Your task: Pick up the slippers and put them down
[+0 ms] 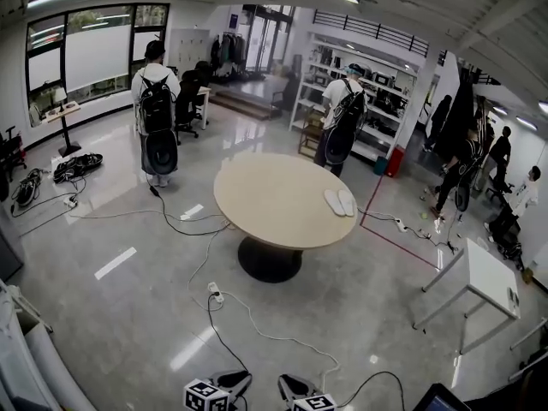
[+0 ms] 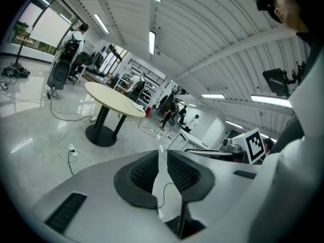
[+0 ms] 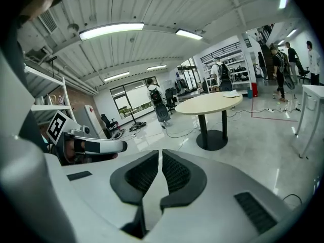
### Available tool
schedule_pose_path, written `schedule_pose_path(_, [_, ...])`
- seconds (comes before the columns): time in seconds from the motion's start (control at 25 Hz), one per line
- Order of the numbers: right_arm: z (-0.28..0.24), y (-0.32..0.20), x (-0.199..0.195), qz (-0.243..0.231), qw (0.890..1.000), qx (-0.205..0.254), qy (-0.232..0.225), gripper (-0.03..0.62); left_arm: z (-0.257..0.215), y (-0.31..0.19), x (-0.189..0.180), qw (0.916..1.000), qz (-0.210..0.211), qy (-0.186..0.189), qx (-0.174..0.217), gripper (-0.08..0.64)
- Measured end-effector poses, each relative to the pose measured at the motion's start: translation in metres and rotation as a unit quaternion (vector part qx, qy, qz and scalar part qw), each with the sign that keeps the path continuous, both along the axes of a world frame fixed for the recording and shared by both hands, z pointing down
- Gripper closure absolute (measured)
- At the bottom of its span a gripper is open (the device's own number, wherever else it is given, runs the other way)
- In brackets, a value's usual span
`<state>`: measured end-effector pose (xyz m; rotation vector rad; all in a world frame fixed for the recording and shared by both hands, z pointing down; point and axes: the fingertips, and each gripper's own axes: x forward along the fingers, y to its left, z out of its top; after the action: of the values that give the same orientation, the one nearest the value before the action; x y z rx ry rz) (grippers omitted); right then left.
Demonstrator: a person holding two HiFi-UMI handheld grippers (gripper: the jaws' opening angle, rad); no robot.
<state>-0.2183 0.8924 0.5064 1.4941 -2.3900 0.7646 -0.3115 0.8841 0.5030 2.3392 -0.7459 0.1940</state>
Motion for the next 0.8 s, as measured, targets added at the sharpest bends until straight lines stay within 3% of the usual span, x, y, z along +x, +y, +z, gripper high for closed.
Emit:
schedule_pose_path(0.24, [-0.001, 0.009, -0.003, 0.019, 1.000, -0.002, 0.016, 0.558, 0.007, 0.004, -0.002, 0.9998, 0.019, 0.005, -0.009, 0.492])
schedule_pose_path(0.44, [-0.004, -0.014, 0.012, 0.015, 0.999, 0.029, 0.015, 0.558, 0.006, -0.014, 0.016, 0.9996, 0.024, -0.003, 0.011, 0.492])
schedule_pose_path(0.8, [-0.012, -0.070, 0.094, -0.004, 0.999, 0.033, -0.039, 0.559, -0.006, -0.055, 0.090, 0.9984, -0.008, -0.054, 0.014, 0.492])
